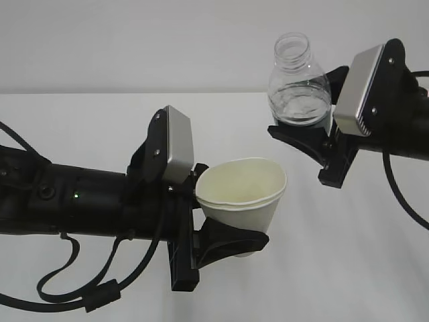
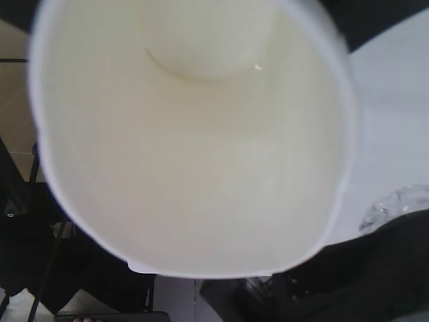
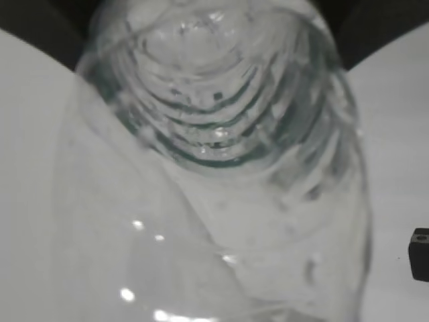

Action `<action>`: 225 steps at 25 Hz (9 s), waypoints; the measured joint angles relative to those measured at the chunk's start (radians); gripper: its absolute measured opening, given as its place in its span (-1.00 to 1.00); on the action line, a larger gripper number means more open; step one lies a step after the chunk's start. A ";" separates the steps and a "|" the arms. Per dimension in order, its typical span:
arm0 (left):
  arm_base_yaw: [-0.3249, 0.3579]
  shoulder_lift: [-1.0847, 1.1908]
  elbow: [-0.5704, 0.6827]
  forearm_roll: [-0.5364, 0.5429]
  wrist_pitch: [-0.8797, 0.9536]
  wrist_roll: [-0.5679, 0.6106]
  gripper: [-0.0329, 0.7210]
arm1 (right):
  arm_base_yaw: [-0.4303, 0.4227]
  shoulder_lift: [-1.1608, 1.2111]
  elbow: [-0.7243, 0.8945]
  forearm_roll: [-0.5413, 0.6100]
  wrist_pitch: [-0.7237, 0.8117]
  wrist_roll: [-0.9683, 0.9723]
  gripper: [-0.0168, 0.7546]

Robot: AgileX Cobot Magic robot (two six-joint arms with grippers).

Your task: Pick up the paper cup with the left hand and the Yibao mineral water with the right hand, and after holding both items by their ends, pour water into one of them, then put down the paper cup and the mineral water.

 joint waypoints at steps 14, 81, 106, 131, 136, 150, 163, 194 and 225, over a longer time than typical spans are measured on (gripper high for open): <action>-0.002 0.000 -0.013 -0.035 0.000 0.017 0.16 | 0.000 0.000 -0.023 0.000 -0.013 -0.067 0.30; -0.058 0.000 -0.013 -0.116 0.034 0.044 0.12 | 0.000 0.015 -0.096 -0.012 -0.046 -0.538 0.30; -0.058 0.000 -0.013 -0.079 0.034 0.046 0.11 | 0.000 0.061 -0.102 0.018 -0.038 -0.686 0.30; -0.058 0.000 -0.013 -0.179 0.080 0.088 0.11 | 0.000 0.061 -0.102 0.037 -0.036 -0.802 0.30; -0.058 0.000 -0.013 -0.195 0.082 0.090 0.11 | 0.000 0.061 -0.102 0.039 -0.036 -0.809 0.30; -0.058 0.000 -0.013 -0.218 0.084 0.095 0.11 | 0.000 0.074 -0.102 0.046 -0.035 -0.861 0.30; -0.058 0.000 -0.013 -0.218 0.086 0.095 0.11 | 0.000 0.074 -0.102 0.048 -0.023 -0.916 0.24; -0.058 0.001 -0.013 -0.218 0.093 0.097 0.11 | 0.000 0.074 -0.102 0.059 -0.013 -1.011 0.23; -0.058 0.001 -0.013 -0.176 0.097 0.098 0.11 | 0.000 0.074 -0.102 0.060 -0.016 -1.031 0.22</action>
